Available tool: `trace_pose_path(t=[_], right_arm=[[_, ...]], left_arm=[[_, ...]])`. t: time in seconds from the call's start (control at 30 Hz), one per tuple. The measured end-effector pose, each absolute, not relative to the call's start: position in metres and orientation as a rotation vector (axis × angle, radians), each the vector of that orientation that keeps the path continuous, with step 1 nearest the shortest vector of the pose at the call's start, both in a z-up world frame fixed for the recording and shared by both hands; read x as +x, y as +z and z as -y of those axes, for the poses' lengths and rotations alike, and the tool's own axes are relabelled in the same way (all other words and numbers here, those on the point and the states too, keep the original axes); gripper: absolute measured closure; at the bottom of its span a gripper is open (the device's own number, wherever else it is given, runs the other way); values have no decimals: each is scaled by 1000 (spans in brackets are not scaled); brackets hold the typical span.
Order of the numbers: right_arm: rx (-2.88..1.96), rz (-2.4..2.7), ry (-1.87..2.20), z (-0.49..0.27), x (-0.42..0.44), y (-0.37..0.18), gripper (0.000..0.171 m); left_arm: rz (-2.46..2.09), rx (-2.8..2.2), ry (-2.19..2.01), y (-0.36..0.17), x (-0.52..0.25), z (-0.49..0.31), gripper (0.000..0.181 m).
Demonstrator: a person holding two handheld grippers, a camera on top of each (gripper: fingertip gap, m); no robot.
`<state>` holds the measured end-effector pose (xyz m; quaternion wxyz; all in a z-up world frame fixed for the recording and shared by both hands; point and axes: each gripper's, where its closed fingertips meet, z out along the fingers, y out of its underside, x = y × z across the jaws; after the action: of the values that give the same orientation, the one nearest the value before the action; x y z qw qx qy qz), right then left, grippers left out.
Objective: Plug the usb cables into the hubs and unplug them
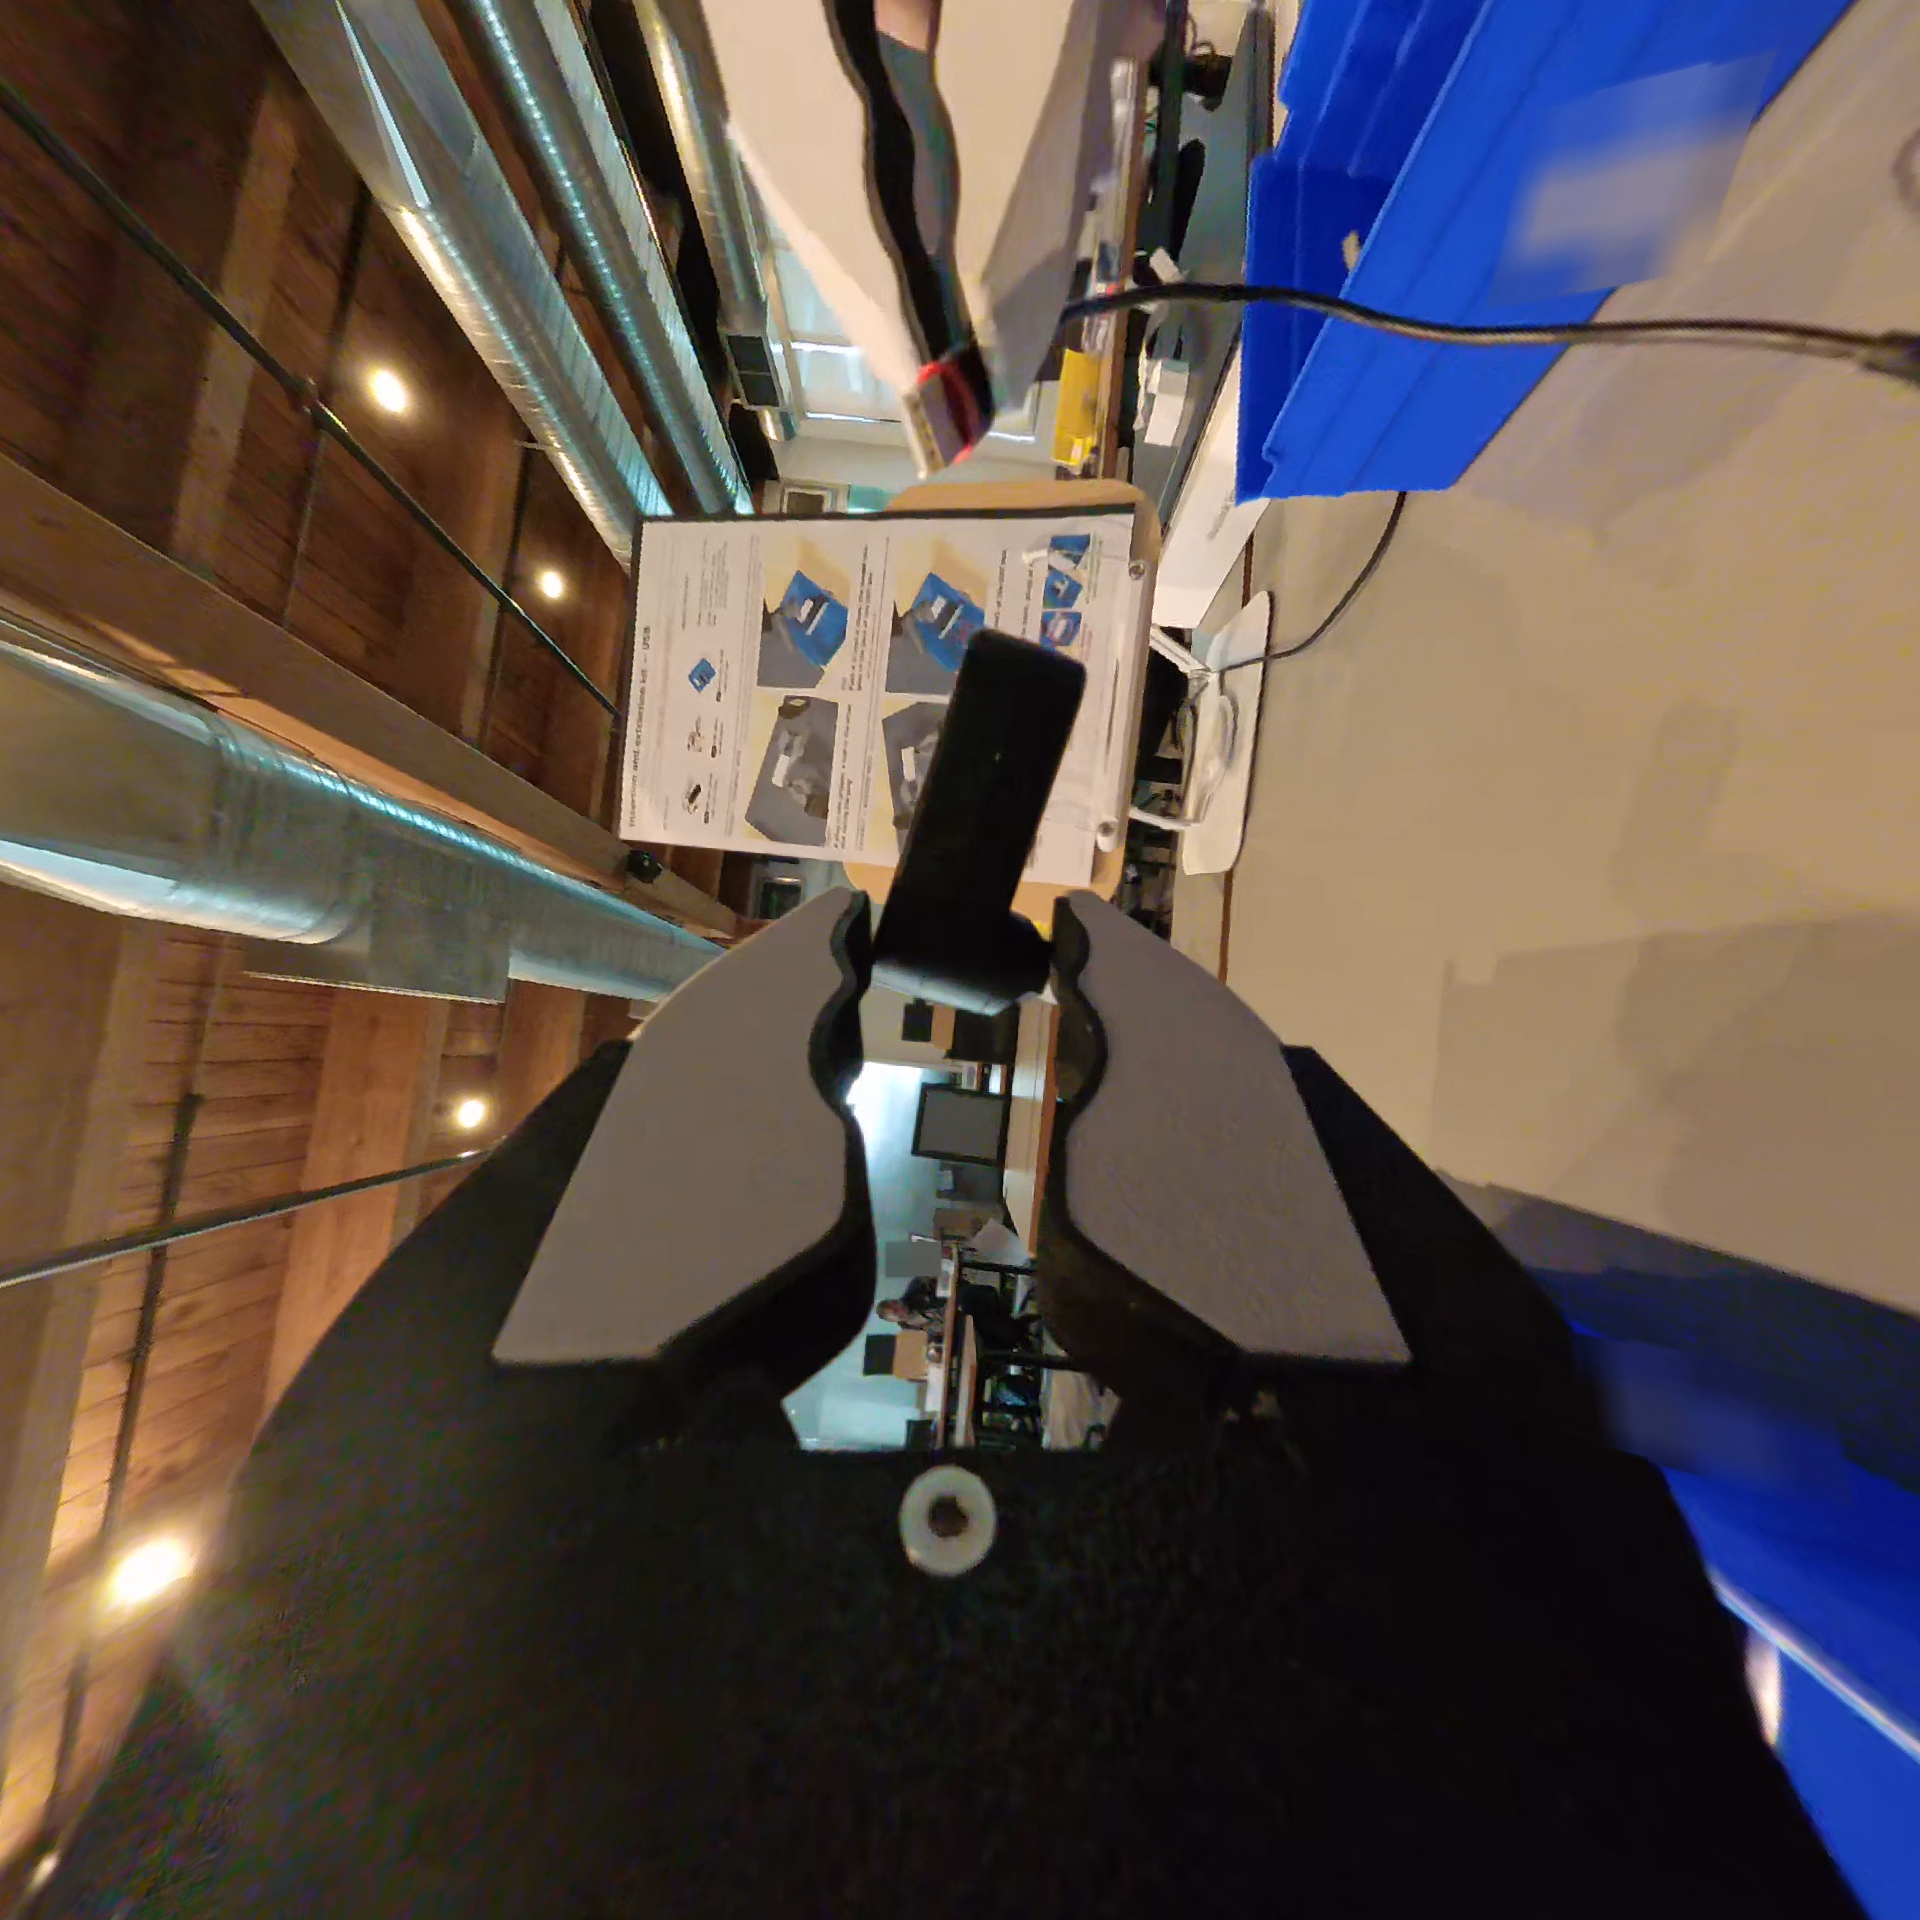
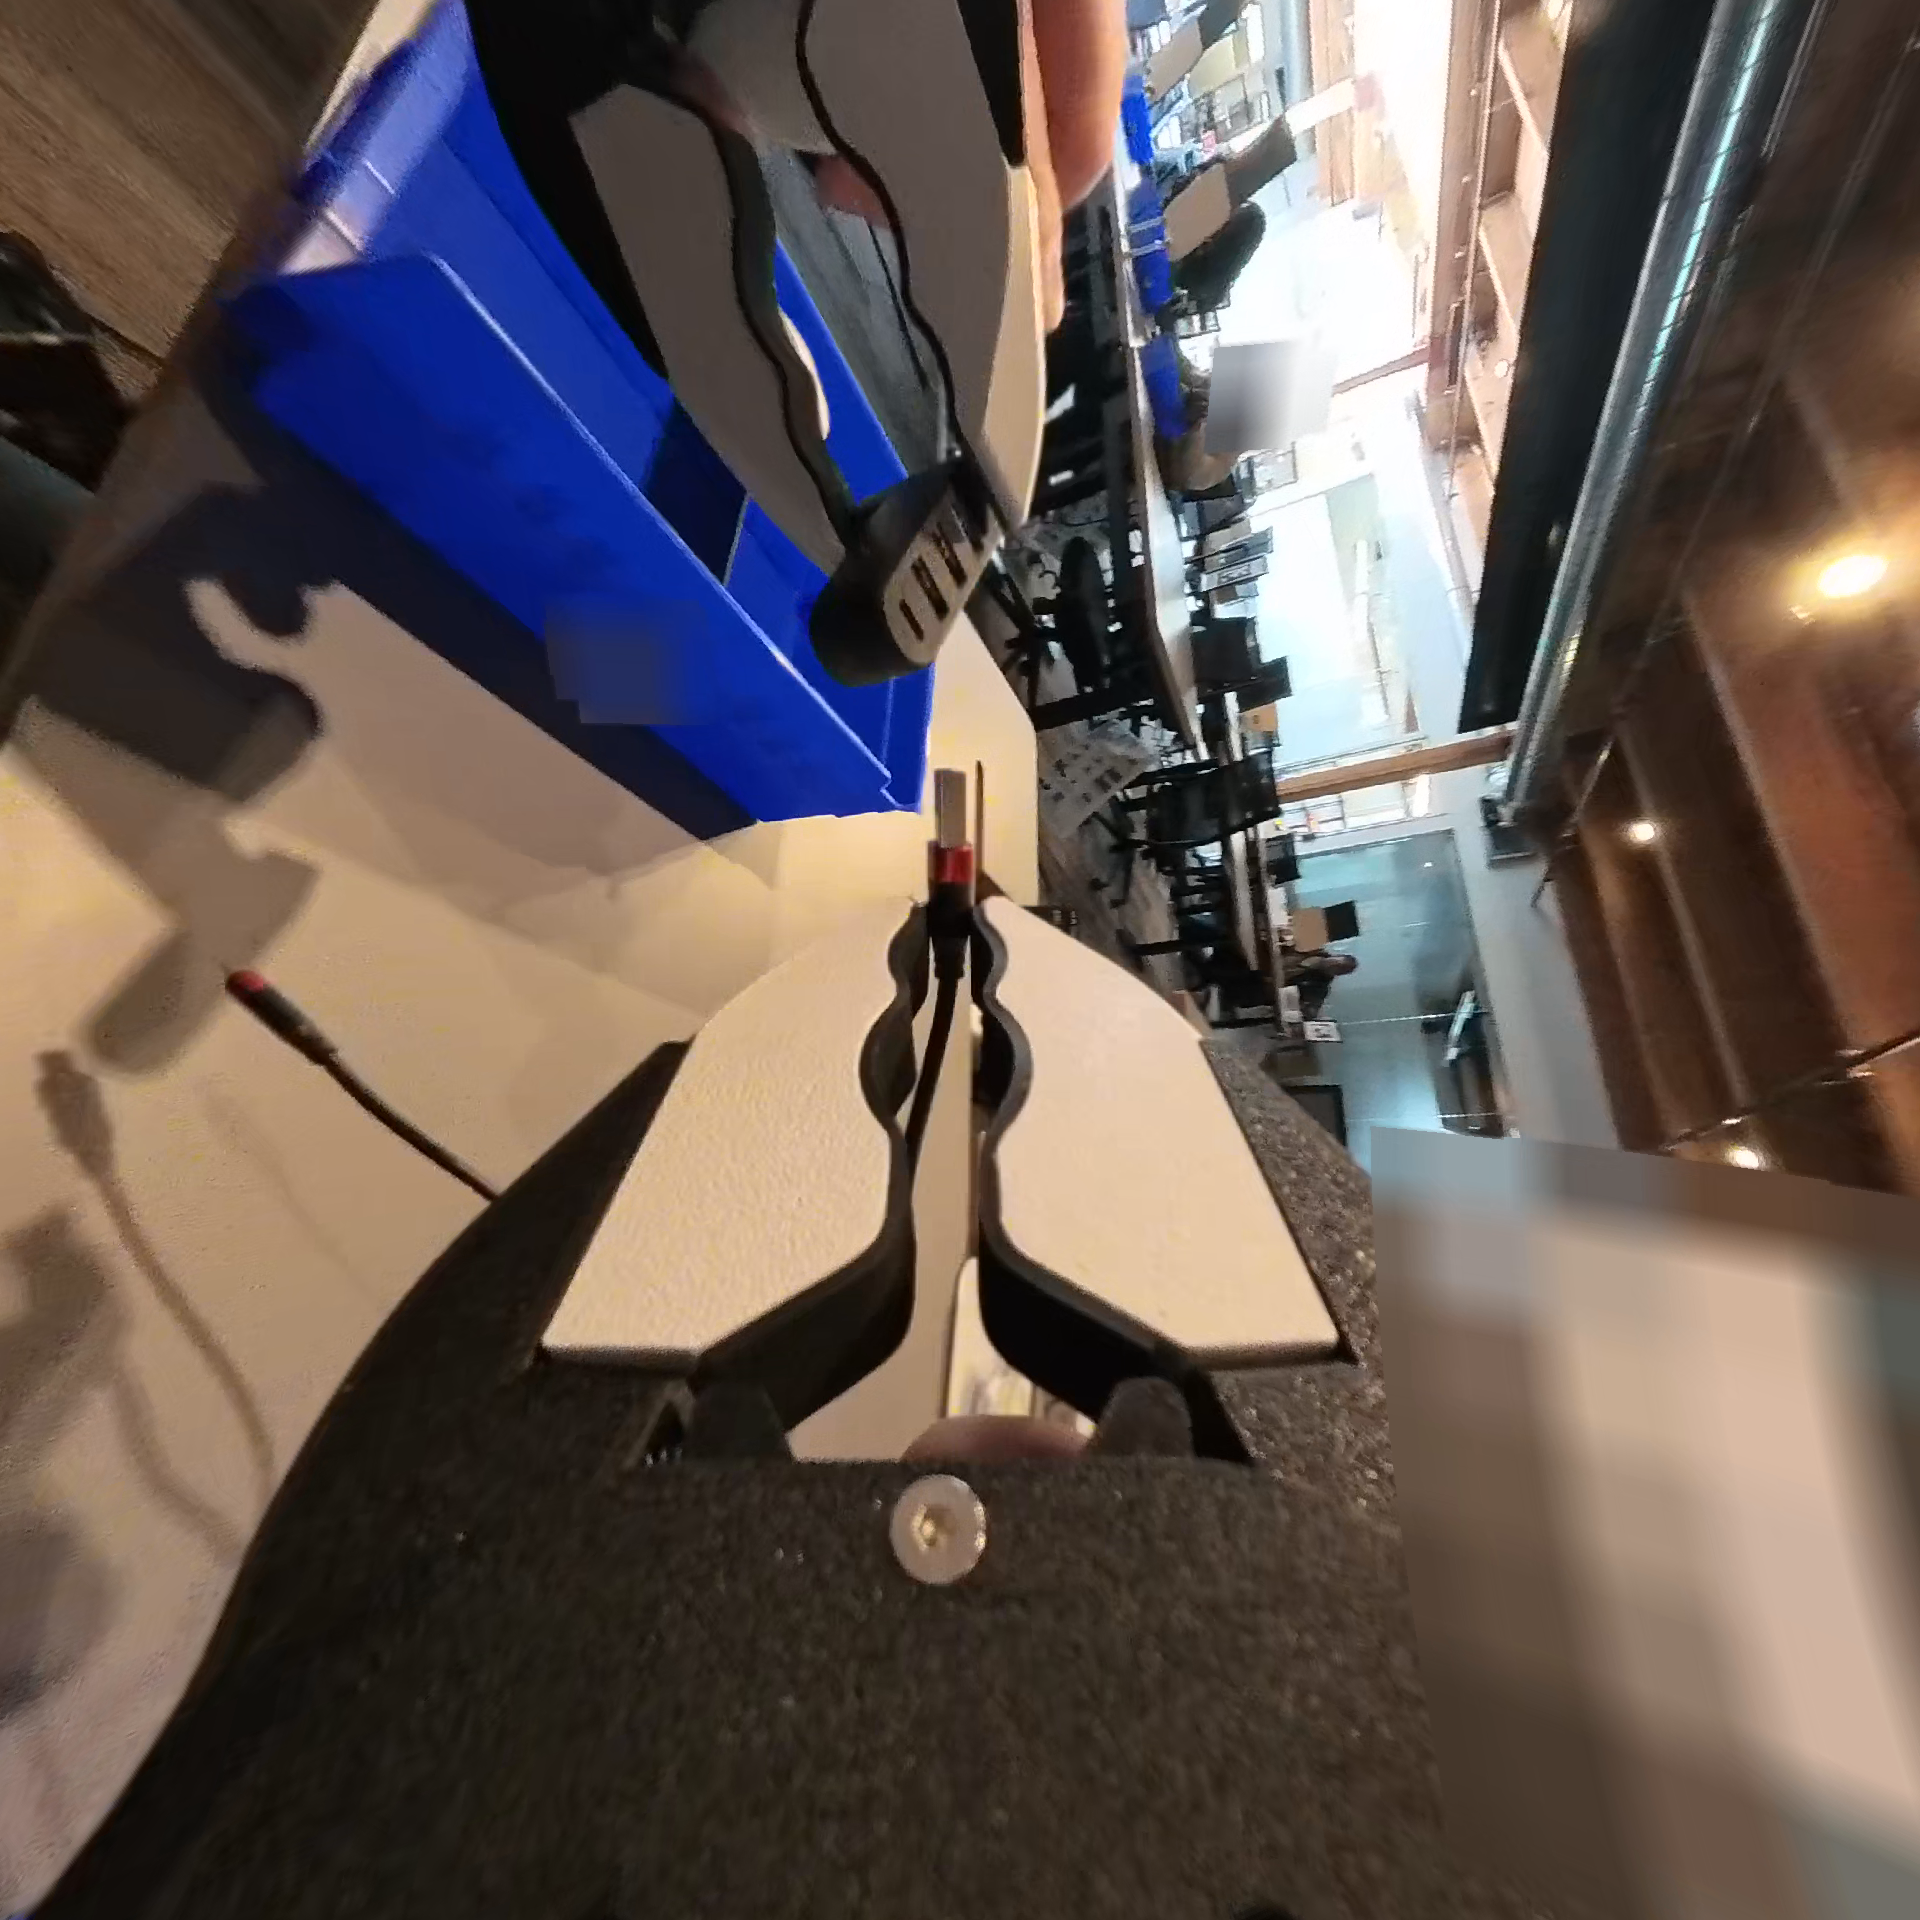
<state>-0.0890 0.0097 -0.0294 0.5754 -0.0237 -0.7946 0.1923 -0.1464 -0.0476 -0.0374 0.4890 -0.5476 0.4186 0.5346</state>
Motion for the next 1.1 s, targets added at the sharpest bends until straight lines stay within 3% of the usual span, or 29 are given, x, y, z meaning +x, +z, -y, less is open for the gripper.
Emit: trace_pose_path(t=[0.8,1.1], right_arm=[[46,1805,243,-11,-79,-6,165],[70,1919,-150,-24,-81,-15,165]], left_arm=[[-1291,-1254,1444,-35,-124,32,149],[-1666,-1416,1506,-32,-133,21,148]])
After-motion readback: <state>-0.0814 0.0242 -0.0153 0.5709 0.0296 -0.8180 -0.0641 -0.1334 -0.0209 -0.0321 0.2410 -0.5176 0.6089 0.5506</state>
